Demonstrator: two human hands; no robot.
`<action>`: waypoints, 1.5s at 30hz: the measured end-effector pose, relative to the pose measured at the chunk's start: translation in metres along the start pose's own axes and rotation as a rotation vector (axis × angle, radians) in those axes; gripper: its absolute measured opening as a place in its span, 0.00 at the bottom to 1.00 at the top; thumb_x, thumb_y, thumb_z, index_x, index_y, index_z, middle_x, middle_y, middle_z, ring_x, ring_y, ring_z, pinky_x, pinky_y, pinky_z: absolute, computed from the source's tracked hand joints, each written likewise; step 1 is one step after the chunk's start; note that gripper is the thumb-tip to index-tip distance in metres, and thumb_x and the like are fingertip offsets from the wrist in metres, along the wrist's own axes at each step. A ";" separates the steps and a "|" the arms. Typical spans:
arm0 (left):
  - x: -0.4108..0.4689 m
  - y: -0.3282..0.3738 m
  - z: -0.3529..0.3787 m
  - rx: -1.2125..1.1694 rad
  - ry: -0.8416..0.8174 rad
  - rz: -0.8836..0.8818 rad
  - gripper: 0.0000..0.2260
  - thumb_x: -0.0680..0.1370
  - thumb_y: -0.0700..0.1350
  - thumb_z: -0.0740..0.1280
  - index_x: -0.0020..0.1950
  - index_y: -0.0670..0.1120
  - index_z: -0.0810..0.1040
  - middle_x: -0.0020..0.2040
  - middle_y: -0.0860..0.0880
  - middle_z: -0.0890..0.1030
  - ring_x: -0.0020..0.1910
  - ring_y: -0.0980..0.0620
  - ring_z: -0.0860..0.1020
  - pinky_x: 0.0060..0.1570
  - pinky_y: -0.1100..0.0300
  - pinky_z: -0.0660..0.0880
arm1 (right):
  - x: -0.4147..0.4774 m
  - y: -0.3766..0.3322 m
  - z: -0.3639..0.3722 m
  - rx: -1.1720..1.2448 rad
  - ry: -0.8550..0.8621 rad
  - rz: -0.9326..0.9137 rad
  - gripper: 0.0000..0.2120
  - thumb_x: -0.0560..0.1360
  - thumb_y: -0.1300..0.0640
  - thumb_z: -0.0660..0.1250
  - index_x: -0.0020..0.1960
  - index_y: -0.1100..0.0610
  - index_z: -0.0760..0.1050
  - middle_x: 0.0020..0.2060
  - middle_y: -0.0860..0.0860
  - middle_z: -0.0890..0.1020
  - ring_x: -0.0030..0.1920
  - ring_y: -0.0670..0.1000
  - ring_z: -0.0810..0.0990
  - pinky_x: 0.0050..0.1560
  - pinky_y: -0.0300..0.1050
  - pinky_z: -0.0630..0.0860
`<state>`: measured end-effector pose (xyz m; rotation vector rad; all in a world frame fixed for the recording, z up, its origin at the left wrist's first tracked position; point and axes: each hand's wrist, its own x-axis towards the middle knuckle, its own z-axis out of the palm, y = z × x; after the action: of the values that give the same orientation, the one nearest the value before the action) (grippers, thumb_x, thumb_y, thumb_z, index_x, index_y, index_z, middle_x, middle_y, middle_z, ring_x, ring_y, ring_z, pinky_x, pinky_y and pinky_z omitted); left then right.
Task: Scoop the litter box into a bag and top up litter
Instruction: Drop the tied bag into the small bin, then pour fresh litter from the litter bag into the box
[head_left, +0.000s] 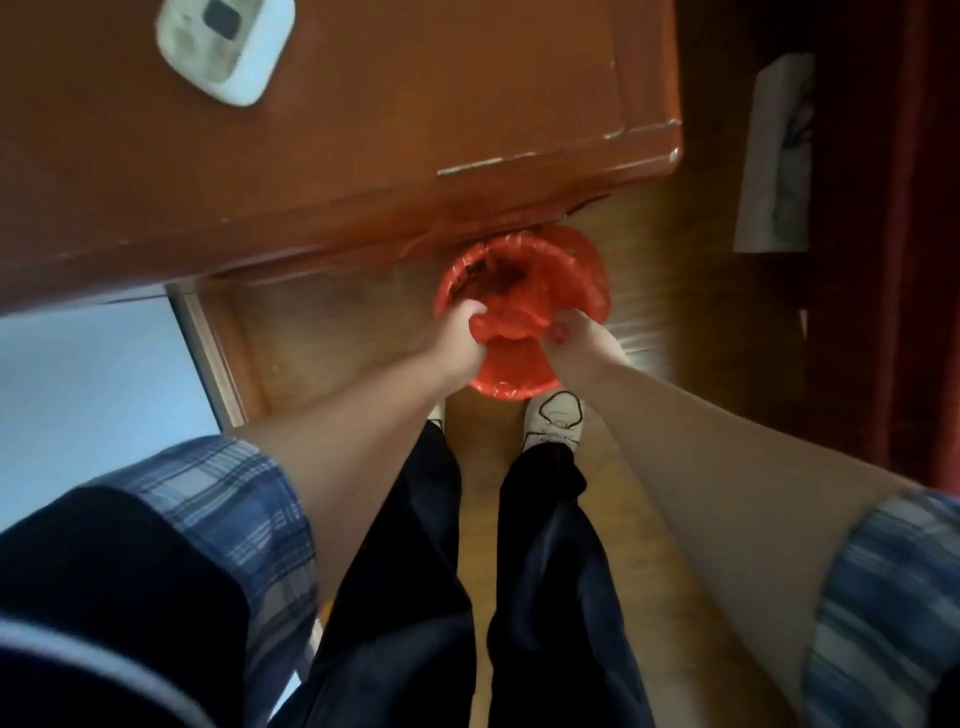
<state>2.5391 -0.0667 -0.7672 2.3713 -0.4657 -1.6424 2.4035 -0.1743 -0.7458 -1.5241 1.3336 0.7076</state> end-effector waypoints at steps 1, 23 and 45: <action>-0.002 0.001 -0.002 0.005 -0.022 0.008 0.19 0.77 0.35 0.63 0.67 0.50 0.73 0.61 0.45 0.77 0.56 0.46 0.77 0.53 0.54 0.76 | 0.003 0.003 0.001 0.016 -0.009 0.024 0.18 0.78 0.47 0.61 0.66 0.51 0.73 0.51 0.53 0.82 0.49 0.58 0.82 0.40 0.42 0.73; -0.384 0.171 -0.177 0.562 0.086 0.285 0.22 0.79 0.49 0.61 0.74 0.51 0.67 0.71 0.46 0.72 0.67 0.43 0.73 0.63 0.44 0.73 | -0.363 -0.095 -0.187 0.062 0.180 -0.195 0.23 0.79 0.56 0.60 0.73 0.52 0.69 0.66 0.52 0.78 0.62 0.52 0.78 0.52 0.39 0.69; -0.649 0.379 -0.259 0.608 0.715 1.060 0.21 0.80 0.47 0.64 0.73 0.47 0.69 0.71 0.47 0.73 0.71 0.47 0.68 0.71 0.51 0.65 | -0.683 -0.104 -0.378 0.091 0.973 -0.525 0.24 0.82 0.52 0.59 0.77 0.48 0.63 0.74 0.45 0.67 0.76 0.51 0.59 0.73 0.50 0.61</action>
<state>2.5196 -0.1724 0.0201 2.1162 -1.7867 -0.1754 2.2821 -0.2479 0.0289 -2.1194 1.4733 -0.5018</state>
